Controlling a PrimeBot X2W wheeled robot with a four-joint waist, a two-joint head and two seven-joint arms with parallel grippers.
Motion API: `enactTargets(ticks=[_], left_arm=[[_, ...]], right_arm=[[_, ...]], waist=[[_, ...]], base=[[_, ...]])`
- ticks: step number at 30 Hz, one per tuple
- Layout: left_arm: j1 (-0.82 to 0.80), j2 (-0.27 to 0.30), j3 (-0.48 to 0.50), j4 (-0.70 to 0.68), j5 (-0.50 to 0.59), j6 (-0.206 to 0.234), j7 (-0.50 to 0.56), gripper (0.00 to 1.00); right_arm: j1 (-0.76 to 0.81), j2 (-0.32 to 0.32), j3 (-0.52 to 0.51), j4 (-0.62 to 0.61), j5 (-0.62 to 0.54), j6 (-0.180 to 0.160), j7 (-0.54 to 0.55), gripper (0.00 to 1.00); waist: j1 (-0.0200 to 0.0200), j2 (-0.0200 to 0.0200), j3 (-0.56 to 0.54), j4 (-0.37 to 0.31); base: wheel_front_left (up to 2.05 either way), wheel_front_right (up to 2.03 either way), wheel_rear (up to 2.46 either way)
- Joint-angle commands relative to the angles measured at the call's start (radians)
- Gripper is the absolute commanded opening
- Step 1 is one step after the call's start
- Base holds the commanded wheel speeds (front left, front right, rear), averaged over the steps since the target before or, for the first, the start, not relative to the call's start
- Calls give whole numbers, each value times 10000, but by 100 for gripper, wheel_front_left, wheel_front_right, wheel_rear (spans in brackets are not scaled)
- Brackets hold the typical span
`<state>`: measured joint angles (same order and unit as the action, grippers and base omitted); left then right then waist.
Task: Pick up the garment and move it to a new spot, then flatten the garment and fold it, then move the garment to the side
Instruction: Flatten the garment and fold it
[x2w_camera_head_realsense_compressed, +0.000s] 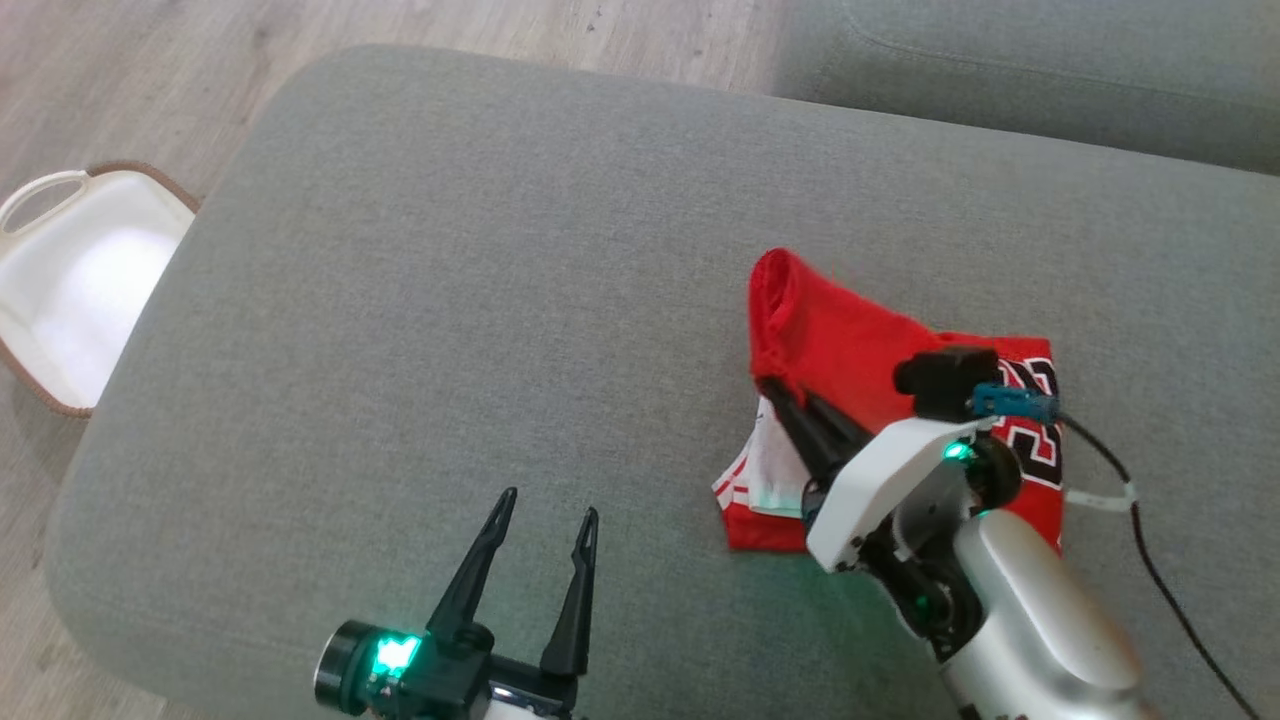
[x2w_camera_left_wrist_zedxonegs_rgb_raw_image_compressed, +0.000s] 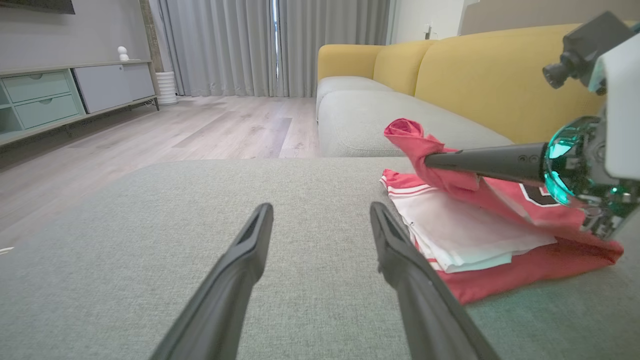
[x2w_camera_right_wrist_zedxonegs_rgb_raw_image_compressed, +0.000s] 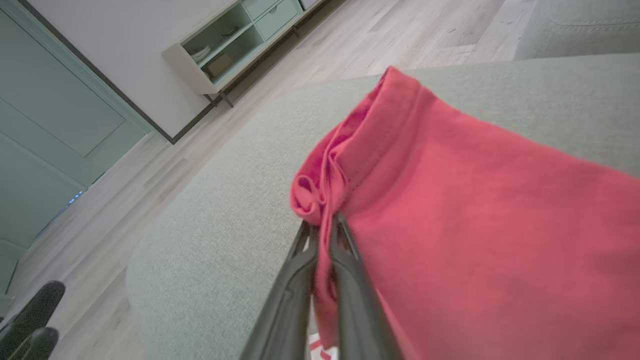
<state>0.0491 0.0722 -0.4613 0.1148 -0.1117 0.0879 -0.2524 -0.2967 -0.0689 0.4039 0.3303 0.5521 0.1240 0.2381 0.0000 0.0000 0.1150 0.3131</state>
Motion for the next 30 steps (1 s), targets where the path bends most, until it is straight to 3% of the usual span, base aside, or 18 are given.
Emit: enactTargets(ticks=[1,7,20,24,30], left_arm=[[-202,-137,332,-263,130,1,-93,100],[-153,-154,519,-242,122,1,-93,100],[453,-175,1465,-641,-188,189,-93,100],[620,-181,1635,-736,-136,315,-93,100],[1043,-198,1883,-837,-331,599,-93,100]], right_arm=[[-279,184,245,-357,138,67,-192,100],[-226,81,497,-682,169,67,-980,100],[1572,-1223,-1554,-825,-1550,67,-4641,100],[2333,-1322,-2138,-636,-2190,67,-4960,100],[3569,-892,-2855,-1099,-2643,67,-4993,100]], waist=[[0,0,6,-71],[0,0,-217,-582],[0,0,-1342,-2098],[0,0,-1576,-2326],[0,0,-1902,-2537]], base=[[0,0,0],[0,0,0],[0,0,0],[0,0,0],[0,0,0]])
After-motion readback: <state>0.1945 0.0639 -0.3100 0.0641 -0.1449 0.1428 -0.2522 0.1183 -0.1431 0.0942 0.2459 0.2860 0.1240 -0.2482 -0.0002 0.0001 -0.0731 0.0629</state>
